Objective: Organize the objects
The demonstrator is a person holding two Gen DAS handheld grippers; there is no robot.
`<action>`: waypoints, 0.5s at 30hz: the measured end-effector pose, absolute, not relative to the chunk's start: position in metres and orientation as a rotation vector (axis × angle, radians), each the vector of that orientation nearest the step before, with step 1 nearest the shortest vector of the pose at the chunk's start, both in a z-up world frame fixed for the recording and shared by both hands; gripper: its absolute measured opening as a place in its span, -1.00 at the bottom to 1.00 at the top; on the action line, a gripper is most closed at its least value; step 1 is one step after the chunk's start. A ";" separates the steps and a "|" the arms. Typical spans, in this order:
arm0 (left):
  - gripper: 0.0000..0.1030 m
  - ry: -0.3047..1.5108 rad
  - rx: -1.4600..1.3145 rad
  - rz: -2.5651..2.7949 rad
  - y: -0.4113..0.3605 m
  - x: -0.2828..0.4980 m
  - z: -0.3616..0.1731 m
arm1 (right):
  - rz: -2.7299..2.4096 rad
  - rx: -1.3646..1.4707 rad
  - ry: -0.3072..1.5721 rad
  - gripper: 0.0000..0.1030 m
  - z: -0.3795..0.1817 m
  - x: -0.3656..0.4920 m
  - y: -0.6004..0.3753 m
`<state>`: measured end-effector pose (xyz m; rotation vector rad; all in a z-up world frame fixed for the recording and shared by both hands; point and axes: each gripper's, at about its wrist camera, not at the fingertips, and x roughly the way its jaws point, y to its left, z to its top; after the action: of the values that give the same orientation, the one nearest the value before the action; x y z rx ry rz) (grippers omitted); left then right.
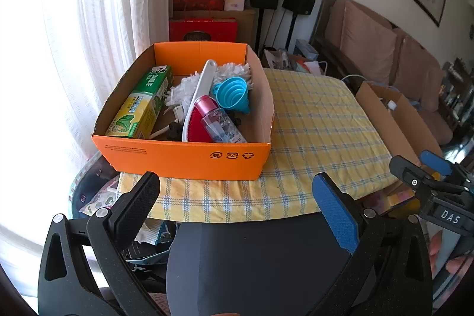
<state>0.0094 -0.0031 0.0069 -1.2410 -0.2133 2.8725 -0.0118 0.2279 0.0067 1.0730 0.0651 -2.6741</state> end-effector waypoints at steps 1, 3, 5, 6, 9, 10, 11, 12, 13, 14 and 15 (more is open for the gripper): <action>0.99 -0.214 -1.242 2.874 -0.003 0.010 0.007 | -2.675 1.074 0.067 1.00 0.006 -0.012 0.228; 0.99 -0.214 -1.243 2.877 -0.003 0.010 0.007 | -2.678 1.073 0.065 1.00 0.007 -0.011 0.228; 0.99 -0.213 -1.242 2.883 -0.004 0.010 0.008 | -2.682 1.071 0.058 1.00 0.007 -0.011 0.229; 0.99 -0.212 -1.240 2.887 -0.003 0.011 0.009 | -2.681 1.071 0.055 1.00 0.008 -0.011 0.229; 0.99 -0.215 -1.239 2.892 -0.005 0.011 0.010 | -2.686 1.068 0.048 1.00 0.009 -0.010 0.231; 0.99 -0.216 -1.241 2.893 -0.005 0.010 0.009 | -2.685 1.068 0.047 1.00 0.009 -0.010 0.230; 0.99 -0.216 -1.242 2.894 -0.005 0.010 0.009 | -2.685 1.067 0.046 1.00 0.009 -0.010 0.230; 0.99 -0.216 -1.242 2.894 -0.006 0.009 0.009 | -2.685 1.068 0.049 1.00 0.008 -0.010 0.230; 0.99 -0.216 -1.242 2.895 -0.005 0.009 0.009 | -2.686 1.069 0.050 1.00 0.008 -0.010 0.231; 0.99 -0.215 -1.242 2.896 -0.005 0.009 0.009 | -2.685 1.069 0.052 1.00 0.009 -0.010 0.231; 0.99 -0.215 -1.241 2.896 -0.005 0.009 0.009 | -2.683 1.070 0.052 1.00 0.009 -0.009 0.230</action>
<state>0.0094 -0.0052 0.0091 -1.2411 -0.2146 2.8955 -0.0092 0.2300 0.0088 1.0696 0.0522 -2.6834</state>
